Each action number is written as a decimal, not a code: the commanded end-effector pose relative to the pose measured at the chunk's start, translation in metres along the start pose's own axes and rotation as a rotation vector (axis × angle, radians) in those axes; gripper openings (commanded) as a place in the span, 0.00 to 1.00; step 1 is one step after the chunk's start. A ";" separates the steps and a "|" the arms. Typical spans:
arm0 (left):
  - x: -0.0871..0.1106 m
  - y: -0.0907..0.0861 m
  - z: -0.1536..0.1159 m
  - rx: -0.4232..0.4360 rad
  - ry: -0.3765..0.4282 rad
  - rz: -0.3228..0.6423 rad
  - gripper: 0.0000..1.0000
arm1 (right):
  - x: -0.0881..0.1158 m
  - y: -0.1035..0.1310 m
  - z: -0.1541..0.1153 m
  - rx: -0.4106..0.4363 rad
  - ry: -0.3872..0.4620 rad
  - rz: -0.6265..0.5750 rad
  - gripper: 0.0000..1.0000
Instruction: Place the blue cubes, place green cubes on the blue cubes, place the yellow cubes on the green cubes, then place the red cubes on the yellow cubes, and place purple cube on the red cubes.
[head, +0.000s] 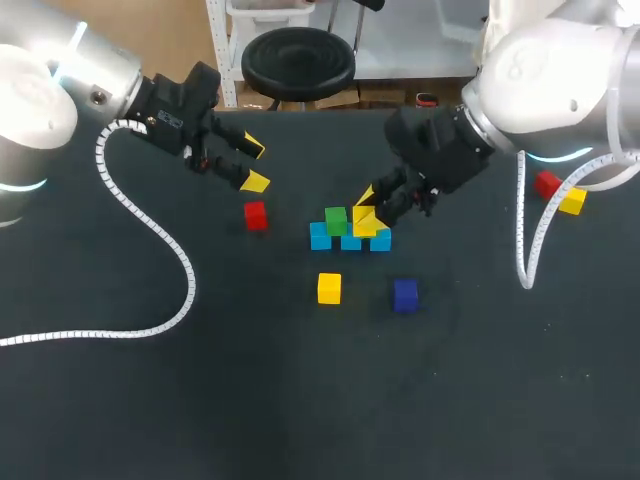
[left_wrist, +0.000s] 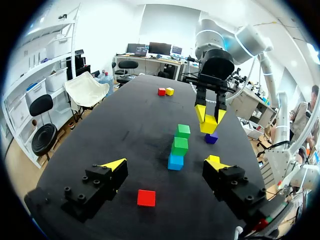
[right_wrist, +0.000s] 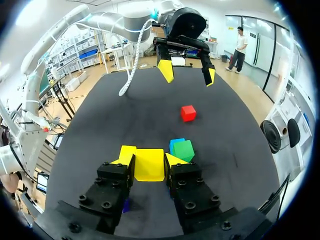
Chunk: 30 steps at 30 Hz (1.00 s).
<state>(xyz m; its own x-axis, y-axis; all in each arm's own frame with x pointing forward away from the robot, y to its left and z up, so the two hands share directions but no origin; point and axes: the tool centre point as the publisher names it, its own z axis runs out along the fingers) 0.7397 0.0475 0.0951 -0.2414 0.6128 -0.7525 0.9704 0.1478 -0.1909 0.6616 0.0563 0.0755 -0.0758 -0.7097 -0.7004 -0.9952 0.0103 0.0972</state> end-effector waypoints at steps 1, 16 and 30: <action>0.000 0.002 0.000 0.003 0.003 -0.001 1.00 | 0.000 -0.006 0.003 -0.007 -0.002 0.001 0.00; 0.000 0.002 0.000 0.003 0.003 -0.001 1.00 | 0.000 -0.020 0.004 -0.020 0.006 -0.006 0.00; 0.000 0.002 0.000 0.003 0.003 -0.001 1.00 | 0.000 -0.029 0.011 -0.034 0.007 -0.008 0.00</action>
<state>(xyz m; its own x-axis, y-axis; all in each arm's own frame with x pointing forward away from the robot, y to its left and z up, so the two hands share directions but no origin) 0.7397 0.0475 0.0951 -0.2414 0.6128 -0.7525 0.9704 0.1478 -0.1909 0.6857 0.0626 0.0672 -0.0669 -0.7161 -0.6948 -0.9938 -0.0139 0.1100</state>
